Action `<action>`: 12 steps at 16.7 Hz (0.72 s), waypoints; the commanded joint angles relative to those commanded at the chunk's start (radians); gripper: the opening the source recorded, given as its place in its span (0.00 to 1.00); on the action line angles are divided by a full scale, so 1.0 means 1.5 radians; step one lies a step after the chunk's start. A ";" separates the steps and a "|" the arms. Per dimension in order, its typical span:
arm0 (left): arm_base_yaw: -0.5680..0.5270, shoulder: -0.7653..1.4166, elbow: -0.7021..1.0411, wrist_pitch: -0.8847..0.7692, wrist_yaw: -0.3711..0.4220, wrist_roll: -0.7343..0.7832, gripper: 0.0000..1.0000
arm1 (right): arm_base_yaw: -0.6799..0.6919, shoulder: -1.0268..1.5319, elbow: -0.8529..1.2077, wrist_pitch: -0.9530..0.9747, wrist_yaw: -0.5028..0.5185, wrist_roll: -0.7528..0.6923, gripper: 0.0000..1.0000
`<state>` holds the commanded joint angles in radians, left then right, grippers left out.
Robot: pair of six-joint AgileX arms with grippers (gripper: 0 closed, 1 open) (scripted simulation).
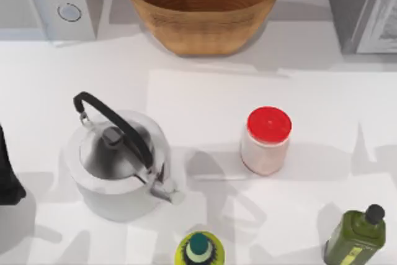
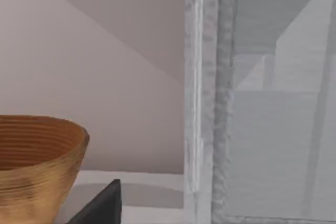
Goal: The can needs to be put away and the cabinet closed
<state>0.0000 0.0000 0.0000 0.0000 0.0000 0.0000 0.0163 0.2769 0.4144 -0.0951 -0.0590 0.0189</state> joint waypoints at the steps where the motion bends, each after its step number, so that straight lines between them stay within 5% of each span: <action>1: 0.000 0.000 0.000 0.000 0.000 0.000 1.00 | -0.001 -0.039 -0.058 0.013 0.005 -0.002 1.00; 6: 0.000 0.000 0.000 0.000 0.000 0.000 1.00 | -0.009 -0.164 -0.248 0.057 0.033 -0.011 1.00; 12: 0.000 0.000 0.000 0.000 0.000 0.000 1.00 | -0.011 -0.185 -0.276 0.063 0.039 -0.013 1.00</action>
<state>0.0000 0.0000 0.0000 0.0000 0.0000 0.0000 0.0001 0.0000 0.0000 0.0000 0.0001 0.0000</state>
